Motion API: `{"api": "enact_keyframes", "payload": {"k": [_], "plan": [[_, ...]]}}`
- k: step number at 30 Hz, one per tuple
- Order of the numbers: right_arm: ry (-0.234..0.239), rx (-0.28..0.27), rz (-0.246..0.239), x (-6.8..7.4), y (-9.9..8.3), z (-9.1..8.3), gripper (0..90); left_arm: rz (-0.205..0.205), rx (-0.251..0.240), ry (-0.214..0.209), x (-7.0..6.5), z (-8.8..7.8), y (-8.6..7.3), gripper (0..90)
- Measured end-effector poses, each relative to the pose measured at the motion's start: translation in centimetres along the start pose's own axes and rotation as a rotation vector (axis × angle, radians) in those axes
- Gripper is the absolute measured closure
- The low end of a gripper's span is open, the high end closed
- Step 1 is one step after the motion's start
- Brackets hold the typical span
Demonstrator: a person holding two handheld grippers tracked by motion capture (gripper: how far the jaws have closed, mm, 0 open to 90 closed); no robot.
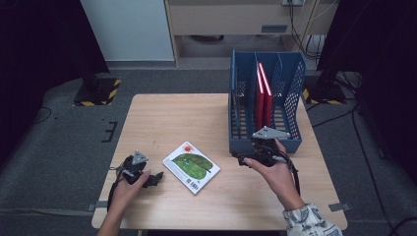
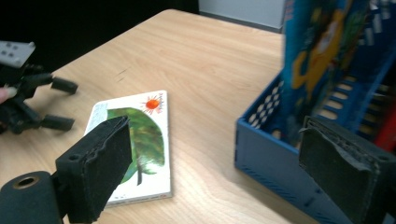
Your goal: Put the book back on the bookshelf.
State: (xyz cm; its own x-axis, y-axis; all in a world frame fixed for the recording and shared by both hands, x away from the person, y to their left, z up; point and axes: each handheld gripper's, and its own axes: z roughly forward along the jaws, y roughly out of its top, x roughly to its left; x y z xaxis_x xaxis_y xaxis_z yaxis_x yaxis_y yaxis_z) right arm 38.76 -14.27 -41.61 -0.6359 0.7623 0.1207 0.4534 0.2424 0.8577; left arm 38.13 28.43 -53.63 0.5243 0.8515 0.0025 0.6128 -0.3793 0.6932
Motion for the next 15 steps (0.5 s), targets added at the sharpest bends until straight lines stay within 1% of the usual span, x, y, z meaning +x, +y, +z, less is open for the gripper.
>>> {"api": "enact_keyframes", "payload": {"k": [2, 6, 9, 11, 15], "plan": [[0.012, 0.014, -0.007, 0.4, -0.2, 0.5, 9.7, -0.001, -0.003, -0.001, 0.0, 0.1, 0.1, 0.0], [0.019, 0.031, -0.029, 1.2, -0.5, 1.2, 10.3, 0.003, -0.003, 0.0, 0.1, 0.1, 0.1, 0.0], [0.034, 0.034, -0.029, 1.9, -0.9, 1.7, 11.6, -0.001, -0.004, -0.002, 0.0, 0.1, 0.1, 0.0], [0.036, 0.049, -0.049, 2.5, -1.1, 2.0, 12.0, -0.001, -0.004, -0.001, 0.0, 0.1, 0.1, 0.0], [0.024, 0.071, -0.091, 3.3, -2.0, 2.4, 13.4, 0.002, -0.004, -0.004, 0.1, 0.1, 0.1, 0.0]]}}
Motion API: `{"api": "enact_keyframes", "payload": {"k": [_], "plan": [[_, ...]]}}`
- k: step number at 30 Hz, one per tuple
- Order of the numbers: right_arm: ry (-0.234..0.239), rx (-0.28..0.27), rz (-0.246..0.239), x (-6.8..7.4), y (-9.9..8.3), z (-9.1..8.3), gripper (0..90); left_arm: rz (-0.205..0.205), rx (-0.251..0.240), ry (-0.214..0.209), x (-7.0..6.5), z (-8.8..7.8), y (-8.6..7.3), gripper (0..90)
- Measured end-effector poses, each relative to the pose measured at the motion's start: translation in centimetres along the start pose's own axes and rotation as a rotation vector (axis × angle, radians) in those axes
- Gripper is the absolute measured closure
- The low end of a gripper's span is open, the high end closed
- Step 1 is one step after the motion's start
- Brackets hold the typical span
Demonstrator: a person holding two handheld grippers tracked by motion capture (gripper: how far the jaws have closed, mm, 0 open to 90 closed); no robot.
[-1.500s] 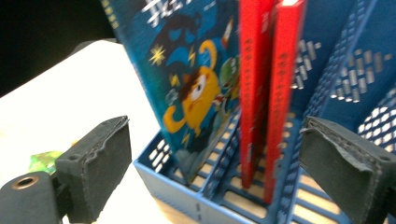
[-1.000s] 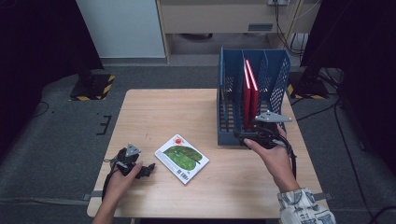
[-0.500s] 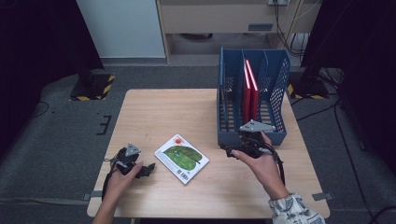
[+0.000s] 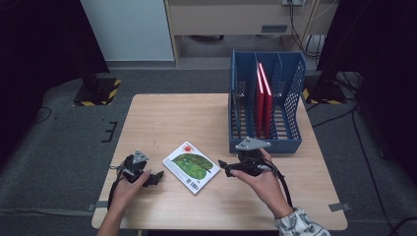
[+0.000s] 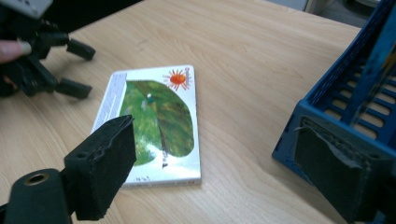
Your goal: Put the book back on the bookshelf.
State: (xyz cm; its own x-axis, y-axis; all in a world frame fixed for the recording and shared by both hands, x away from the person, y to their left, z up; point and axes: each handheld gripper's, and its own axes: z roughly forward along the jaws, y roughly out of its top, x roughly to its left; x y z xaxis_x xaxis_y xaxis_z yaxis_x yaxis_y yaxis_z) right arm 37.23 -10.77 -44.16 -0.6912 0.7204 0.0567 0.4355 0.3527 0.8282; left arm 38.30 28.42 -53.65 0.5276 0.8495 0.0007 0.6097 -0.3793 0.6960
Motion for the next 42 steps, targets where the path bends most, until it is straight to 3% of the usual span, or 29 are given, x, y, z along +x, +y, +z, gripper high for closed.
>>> {"api": "enact_keyframes", "payload": {"k": [4, 6, 10, 13, 17, 27, 35, 37, 42], "plan": [[-0.007, 0.036, -0.015, 0.9, -1.2, 0.9, 16.6, 0.007, 0.002, -0.006, 0.0, -0.1, -0.1, 0.0], [-0.027, 0.064, -0.052, 1.4, -1.7, 1.5, 19.3, 0.009, -0.002, -0.011, 0.0, -0.2, -0.2, 0.0], [-0.004, 0.118, -0.093, 2.8, -2.7, 2.9, 20.7, 0.012, 0.0, -0.005, 0.2, -0.6, -0.1, 3.5], [0.025, 0.121, -0.071, 3.4, -2.9, 3.3, 19.4, 0.008, -0.034, -0.007, 0.4, -1.1, 0.3, 3.6], [0.055, 0.151, -0.086, 4.4, -3.5, 4.0, 17.7, 0.022, -0.091, -0.019, 0.2, -0.9, 1.6, 5.9], [0.095, 0.188, -0.053, 5.2, -4.5, 5.0, 18.1, 0.065, -0.135, -0.088, -0.7, 0.6, 4.7, 7.4], [0.128, 0.214, -0.041, 5.5, -5.2, 5.6, 20.6, 0.07, -0.085, -0.187, -1.3, 3.2, 6.1, 14.6], [0.13, 0.221, -0.04, 5.5, -5.4, 5.9, 20.7, 0.075, -0.063, -0.188, -1.4, 3.8, 6.1, 18.1], [0.139, 0.225, -0.027, 5.3, -5.6, 6.3, 20.5, 0.052, -0.036, -0.237, -1.6, 4.4, 5.8, 22.8]]}}
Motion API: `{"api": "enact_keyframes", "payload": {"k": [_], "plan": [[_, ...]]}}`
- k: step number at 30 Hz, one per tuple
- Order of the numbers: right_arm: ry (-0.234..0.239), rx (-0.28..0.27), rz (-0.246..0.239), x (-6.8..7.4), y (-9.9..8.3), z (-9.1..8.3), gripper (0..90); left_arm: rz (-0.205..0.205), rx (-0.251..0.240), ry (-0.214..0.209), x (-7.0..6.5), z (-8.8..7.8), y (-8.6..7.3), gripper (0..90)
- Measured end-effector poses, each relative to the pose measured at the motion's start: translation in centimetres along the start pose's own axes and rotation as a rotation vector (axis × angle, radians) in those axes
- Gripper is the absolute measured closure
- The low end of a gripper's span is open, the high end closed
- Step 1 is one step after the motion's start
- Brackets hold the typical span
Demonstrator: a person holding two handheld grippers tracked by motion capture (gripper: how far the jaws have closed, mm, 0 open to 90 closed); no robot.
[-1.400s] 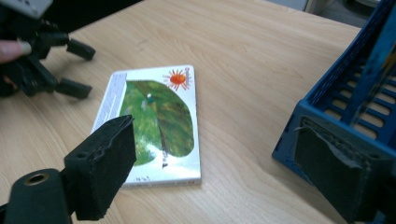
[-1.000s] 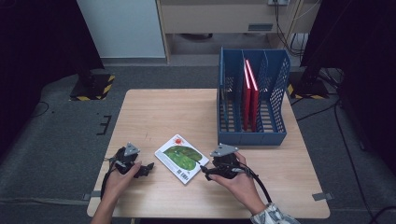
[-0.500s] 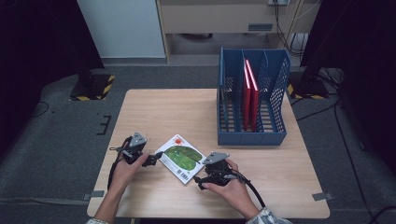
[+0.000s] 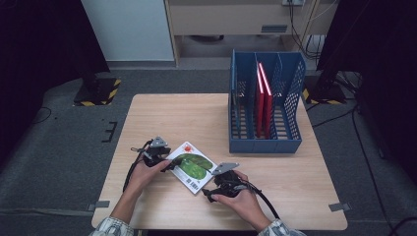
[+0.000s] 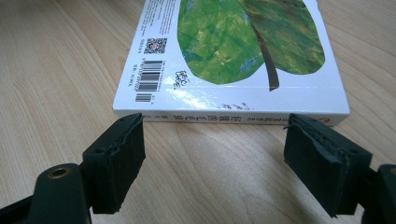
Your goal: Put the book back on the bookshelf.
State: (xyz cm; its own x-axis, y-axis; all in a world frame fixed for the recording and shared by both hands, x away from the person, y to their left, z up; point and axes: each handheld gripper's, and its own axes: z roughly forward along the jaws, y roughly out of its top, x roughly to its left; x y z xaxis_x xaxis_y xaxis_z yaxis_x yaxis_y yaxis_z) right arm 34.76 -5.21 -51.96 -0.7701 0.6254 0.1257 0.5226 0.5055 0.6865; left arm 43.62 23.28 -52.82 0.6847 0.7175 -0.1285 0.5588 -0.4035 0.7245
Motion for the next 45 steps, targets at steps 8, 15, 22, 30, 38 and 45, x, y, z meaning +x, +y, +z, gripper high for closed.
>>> {"api": "enact_keyframes", "payload": {"k": [8, 15, 22, 30, 38, 45], "plan": [[0.003, -0.01, 0.007, -0.3, 0.2, 0.6, 18.4, -0.034, -0.006, -0.038, -0.1, -0.3, -0.6, 26.1], [0.007, -0.003, 0.004, -0.3, 0.2, 0.8, 13.5, -0.04, -0.006, -0.03, -0.8, -1.0, -1.3, 26.1], [0.025, 0.001, 0.006, -1.3, 0.7, 1.1, 10.0, -0.067, 0.003, 0.009, -2.3, -2.2, -2.5, 26.1], [0.014, -0.01, -0.034, -1.7, 1.1, 1.5, 6.9, -0.077, 0.013, 0.022, -3.1, -2.8, -3.0, 26.0], [0.013, -0.047, 0.016, -3.8, 1.6, 1.8, 14.2, -0.041, 0.04, 0.026, -4.2, -3.2, -3.1, 26.1], [-0.016, -0.068, 0.02, -5.0, 2.1, 2.3, 15.9, -0.025, 0.054, 0.01, -5.2, -3.4, -3.3, 26.2]]}}
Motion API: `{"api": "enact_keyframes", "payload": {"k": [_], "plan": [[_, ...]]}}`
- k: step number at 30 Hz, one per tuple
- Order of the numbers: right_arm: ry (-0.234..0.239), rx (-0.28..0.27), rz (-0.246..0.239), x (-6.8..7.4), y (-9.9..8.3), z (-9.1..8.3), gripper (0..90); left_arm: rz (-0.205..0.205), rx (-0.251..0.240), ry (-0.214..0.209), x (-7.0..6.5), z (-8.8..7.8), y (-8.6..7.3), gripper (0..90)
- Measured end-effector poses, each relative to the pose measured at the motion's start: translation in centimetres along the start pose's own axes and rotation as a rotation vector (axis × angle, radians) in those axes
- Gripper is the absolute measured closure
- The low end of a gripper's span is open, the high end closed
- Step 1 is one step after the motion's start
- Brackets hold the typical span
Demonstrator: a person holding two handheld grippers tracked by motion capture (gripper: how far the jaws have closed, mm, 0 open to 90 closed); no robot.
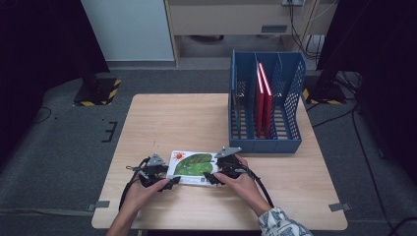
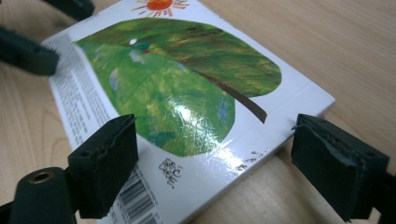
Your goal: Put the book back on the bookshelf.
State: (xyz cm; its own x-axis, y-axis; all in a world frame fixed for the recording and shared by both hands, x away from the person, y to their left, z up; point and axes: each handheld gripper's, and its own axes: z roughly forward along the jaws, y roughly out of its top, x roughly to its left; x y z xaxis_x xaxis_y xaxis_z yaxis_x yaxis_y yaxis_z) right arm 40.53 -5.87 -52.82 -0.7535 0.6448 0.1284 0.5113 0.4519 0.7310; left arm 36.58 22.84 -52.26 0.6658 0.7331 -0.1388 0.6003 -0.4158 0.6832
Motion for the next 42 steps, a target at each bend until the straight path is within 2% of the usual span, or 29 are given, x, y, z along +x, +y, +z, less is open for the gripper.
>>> {"api": "enact_keyframes", "payload": {"k": [5, 9, 17, 20, 23, 25, 28, 29, 32, 37, 42], "plan": [[0.007, -0.004, 0.027, -0.5, -0.2, 0.0, 17.2, 0.01, 0.008, -0.001, -0.8, -0.1, -0.2, 26.0], [0.008, 0.0, 0.034, -0.4, -0.3, -0.2, 18.0, 0.053, 0.027, 0.018, -1.6, -0.2, -0.3, 25.8], [0.013, -0.002, 0.042, -0.2, -0.6, -0.5, 19.1, 0.039, 0.019, -0.007, -1.2, -0.3, -0.3, 26.0], [-0.014, -0.008, 0.06, -0.2, -0.4, -1.2, 17.6, 0.037, -0.008, -0.022, -1.1, -0.5, 0.1, 20.6], [-0.018, -0.025, 0.039, 0.2, -0.3, -2.5, 16.1, 0.041, -0.038, -0.019, -0.6, -0.6, 0.7, 15.0], [-0.018, -0.036, 0.021, 0.7, -0.4, -3.2, 15.0, 0.039, -0.075, -0.011, 0.0, -0.5, 1.2, 12.5], [-0.011, -0.038, -0.003, 1.5, -0.8, -3.9, 15.0, 0.001, -0.123, -0.012, 1.3, -0.2, 2.0, 10.5], [-0.01, -0.032, -0.013, 1.8, -0.9, -3.9, 15.1, -0.001, -0.125, -0.015, 1.6, 0.1, 2.2, 10.5], [-0.011, -0.006, -0.034, 2.6, -1.5, -4.0, 15.6, 0.005, -0.088, -0.005, 2.7, 1.3, 2.7, 10.4], [-0.01, 0.028, -0.066, 3.7, -2.1, -3.8, 17.2, 0.023, -0.053, -0.005, 3.5, 2.3, 3.5, 11.3], [-0.003, 0.065, -0.077, 4.0, -2.5, -3.2, 17.3, -0.01, -0.038, -0.018, 3.8, 2.4, 3.5, 11.9]]}}
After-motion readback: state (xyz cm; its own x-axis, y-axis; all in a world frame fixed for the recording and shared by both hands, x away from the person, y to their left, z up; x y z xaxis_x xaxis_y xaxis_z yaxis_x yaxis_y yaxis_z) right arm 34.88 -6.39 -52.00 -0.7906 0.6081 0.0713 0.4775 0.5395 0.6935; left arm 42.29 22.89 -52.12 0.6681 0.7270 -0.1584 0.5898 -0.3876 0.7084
